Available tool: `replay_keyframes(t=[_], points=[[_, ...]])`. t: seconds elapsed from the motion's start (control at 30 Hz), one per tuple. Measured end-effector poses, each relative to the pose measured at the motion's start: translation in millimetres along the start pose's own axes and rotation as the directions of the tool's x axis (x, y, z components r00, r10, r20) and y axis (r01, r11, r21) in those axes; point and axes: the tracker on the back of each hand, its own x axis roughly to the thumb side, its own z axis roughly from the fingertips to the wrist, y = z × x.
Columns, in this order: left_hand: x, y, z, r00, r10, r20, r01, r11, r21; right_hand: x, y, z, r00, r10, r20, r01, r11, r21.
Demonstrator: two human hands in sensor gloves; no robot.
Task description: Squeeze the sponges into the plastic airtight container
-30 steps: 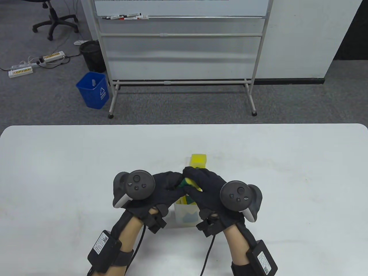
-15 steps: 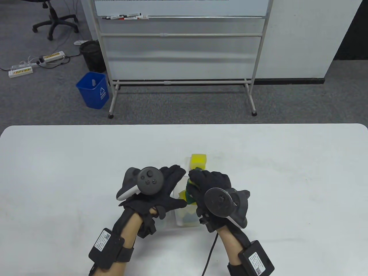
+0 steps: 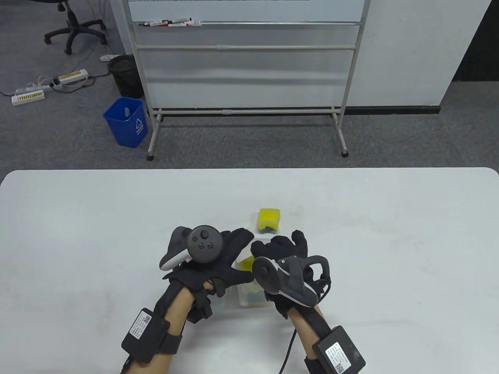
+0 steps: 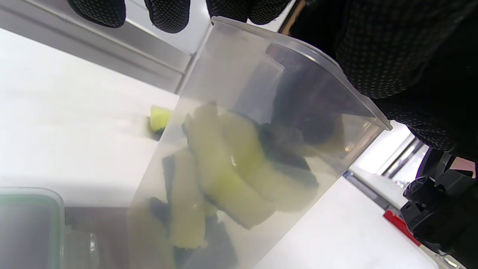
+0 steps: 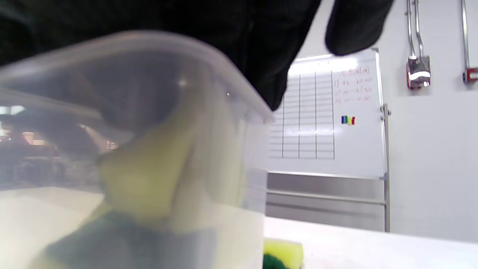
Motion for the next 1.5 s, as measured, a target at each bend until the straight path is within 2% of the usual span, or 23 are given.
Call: replay_keyframes(t=[0.13,0.3,0.47,0.53,0.67,0.73,0.93,1.07,1.23,1.3,1.5], points=[[0.6,-0.2,0.1,1.000,-0.003,-0.005,0.003,1.000,0.000,-10.7,4.5,-2.6,0.993,-0.109,-0.035,0.110,0.993,0.045],[0.5,-0.4,-0.2,1.000,-0.006,-0.011,0.006,1.000,-0.003,-10.3,7.0,-3.2,0.996,-0.082,-0.026,0.084,0.991,0.105],[0.3,-0.1,0.0,1.000,-0.006,-0.017,0.006,1.000,-0.004,-18.3,15.1,-4.2,0.986,-0.165,-0.033,0.169,0.964,0.204],[0.5,-0.9,-0.7,1.000,-0.010,-0.024,0.010,1.000,0.006,-18.3,20.5,-4.2,0.976,-0.213,-0.055,0.220,0.936,0.275],[0.0,-0.5,-0.8,1.000,-0.010,-0.019,0.010,1.000,-0.003,-14.6,24.2,-4.6,0.988,-0.151,-0.044,0.157,0.929,0.336],[0.5,-0.9,-1.1,1.000,-0.005,-0.017,0.005,1.000,-0.009,-15.2,25.4,-5.2,0.982,-0.175,-0.071,0.189,0.895,0.404],[-0.4,-0.7,-1.3,1.000,-0.002,-0.017,0.002,1.000,-0.011,-13.7,25.3,-9.2,0.986,-0.143,-0.088,0.167,0.875,0.455],[-0.6,-0.9,-1.5,1.000,0.006,-0.016,-0.006,1.000,-0.013,-14.6,27.1,-5.8,0.984,-0.158,-0.079,0.177,0.899,0.401],[-0.9,-1.0,-1.3,1.000,0.010,-0.019,-0.010,1.000,-0.014,-20.7,21.0,-6.6,0.961,-0.269,-0.056,0.273,0.915,0.296],[-1.0,-0.9,-1.3,1.000,0.010,-0.020,-0.010,1.000,-0.015,-22.1,15.3,-6.5,0.960,-0.279,-0.016,0.276,0.939,0.205],[-1.0,-0.7,-1.3,1.000,0.012,-0.020,-0.012,1.000,-0.017,-38.7,-1.7,-4.4,0.916,-0.401,-0.001,0.401,0.915,0.046]])
